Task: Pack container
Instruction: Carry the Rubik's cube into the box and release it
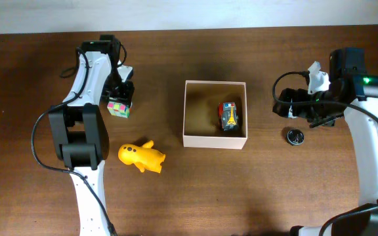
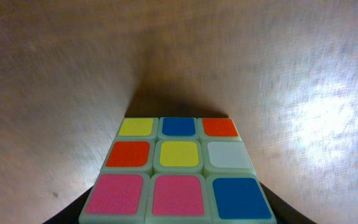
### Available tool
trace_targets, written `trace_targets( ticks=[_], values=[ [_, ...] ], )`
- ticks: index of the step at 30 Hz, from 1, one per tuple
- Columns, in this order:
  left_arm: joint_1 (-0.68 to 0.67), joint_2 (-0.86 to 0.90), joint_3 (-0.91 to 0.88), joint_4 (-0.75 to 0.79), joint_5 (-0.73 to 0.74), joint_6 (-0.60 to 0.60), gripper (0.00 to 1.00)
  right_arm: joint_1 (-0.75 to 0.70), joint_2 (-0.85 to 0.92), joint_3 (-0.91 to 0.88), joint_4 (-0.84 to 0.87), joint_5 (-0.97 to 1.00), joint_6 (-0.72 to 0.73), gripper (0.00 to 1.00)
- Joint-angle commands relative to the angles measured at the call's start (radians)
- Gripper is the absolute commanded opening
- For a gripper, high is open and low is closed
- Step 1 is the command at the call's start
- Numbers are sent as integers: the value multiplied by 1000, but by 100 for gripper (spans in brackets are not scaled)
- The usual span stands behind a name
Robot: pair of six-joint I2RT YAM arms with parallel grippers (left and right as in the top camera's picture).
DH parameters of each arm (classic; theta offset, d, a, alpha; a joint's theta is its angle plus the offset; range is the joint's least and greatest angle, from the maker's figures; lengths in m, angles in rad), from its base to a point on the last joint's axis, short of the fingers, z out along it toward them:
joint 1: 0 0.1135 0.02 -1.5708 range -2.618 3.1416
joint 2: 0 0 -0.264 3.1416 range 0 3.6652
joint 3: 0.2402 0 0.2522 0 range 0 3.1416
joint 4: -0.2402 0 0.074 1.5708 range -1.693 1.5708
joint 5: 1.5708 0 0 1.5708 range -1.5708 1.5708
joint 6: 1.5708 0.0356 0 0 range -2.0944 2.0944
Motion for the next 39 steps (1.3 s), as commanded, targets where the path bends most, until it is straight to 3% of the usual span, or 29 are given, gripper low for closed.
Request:
trace_targets(
  ticks=[1,5,12,18,27,39],
  values=[
    [-2,-3,31,-47,33,5,43,-8,2,19,3,13,-7,98],
    [-24,-3,143,-142,110,0,32,-8,2,19,3,13,-8,99],
    [-117,-3,459,-299,151,-69,29,-8,2,19,3,13,-7,99],
    [-277,-3,695,-354,202,-147,25,-8,2,19,3,13,-7,99],
    [-473,45,693,-258,86,-389,24,-8,2,19,3,13,-7,99],
    [-536,230,693,-208,24,-563,24,-8,2,19,2,13,-7,99]
  ],
)
